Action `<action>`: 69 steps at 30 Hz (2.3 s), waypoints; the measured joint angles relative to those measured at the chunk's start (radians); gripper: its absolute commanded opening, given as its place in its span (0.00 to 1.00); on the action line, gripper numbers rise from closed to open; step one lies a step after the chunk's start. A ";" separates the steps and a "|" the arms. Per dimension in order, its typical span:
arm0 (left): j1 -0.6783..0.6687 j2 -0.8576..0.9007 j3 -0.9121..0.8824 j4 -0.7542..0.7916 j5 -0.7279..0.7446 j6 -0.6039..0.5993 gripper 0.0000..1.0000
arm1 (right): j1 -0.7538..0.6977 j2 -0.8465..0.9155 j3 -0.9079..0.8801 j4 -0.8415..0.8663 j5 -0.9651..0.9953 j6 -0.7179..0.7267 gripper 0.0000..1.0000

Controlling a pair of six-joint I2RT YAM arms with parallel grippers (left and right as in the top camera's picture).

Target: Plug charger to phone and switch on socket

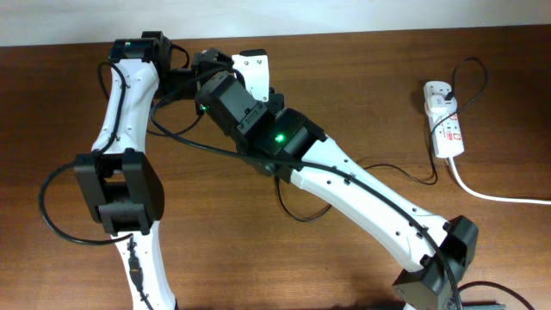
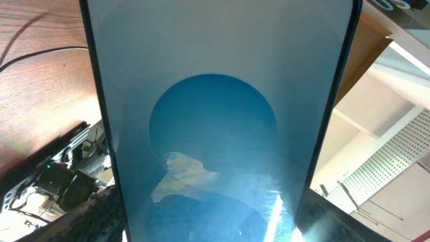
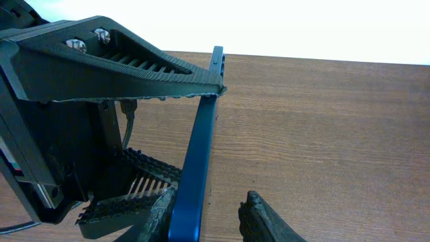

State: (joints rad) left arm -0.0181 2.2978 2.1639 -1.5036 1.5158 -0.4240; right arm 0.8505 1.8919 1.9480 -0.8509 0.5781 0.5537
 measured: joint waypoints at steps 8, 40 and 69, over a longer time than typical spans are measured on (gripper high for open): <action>0.000 0.000 0.000 0.000 0.000 0.000 0.77 | 0.000 0.000 0.000 0.000 -0.019 0.004 0.29; 0.005 0.000 0.000 0.000 0.003 0.000 0.81 | 0.000 0.000 0.000 -0.001 -0.035 0.015 0.04; 0.004 0.000 0.006 0.004 0.034 -0.007 0.91 | 0.000 0.003 0.000 -0.007 0.058 1.074 0.04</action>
State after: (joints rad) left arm -0.0143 2.2978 2.1696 -1.4998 1.5494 -0.4309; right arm 0.8505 1.8954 1.9476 -0.8581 0.6365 1.6279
